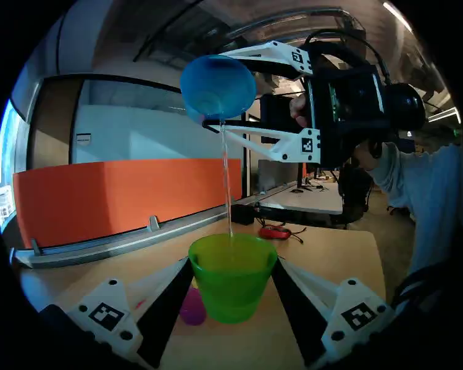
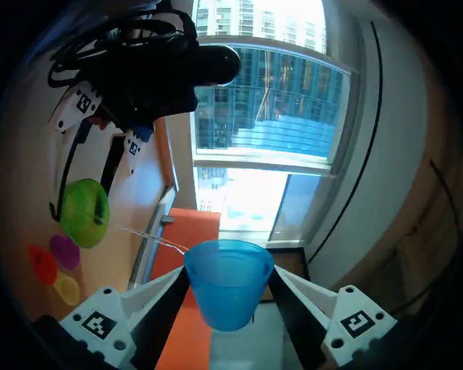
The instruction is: Pour water
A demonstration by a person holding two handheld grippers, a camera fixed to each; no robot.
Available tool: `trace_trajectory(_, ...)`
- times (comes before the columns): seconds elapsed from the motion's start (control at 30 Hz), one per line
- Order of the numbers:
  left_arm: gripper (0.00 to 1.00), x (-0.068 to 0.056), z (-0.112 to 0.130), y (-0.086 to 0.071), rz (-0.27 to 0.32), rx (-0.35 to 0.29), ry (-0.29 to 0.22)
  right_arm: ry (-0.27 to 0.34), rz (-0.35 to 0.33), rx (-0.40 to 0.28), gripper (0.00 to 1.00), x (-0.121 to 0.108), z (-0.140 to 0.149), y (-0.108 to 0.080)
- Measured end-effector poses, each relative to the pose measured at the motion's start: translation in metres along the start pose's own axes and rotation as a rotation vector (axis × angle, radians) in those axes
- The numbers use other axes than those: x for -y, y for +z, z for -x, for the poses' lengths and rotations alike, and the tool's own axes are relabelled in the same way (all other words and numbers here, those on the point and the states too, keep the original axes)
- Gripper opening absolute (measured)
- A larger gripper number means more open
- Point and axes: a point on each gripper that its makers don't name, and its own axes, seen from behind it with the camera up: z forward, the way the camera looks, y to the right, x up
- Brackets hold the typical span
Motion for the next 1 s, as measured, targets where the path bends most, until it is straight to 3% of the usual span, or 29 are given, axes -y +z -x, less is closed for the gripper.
trace_trajectory(0.7, 0.86, -0.001, -0.005, 0.000, 0.000, -0.012, -0.009, -0.087, -0.005, -0.010, 0.90, -0.002, -0.009, 0.000)
trace_trajectory(0.87, 0.86, 0.000, -0.005, -0.001, -0.001, -0.013, -0.009, -0.054, 0.000, -0.015, 0.90, -0.002, -0.011, 0.000)
trace_trajectory(1.0, 0.86, 0.001, -0.006, -0.002, -0.004, -0.014, -0.007, 0.028, 0.007, -0.018, 0.90, -0.002, -0.010, 0.000)
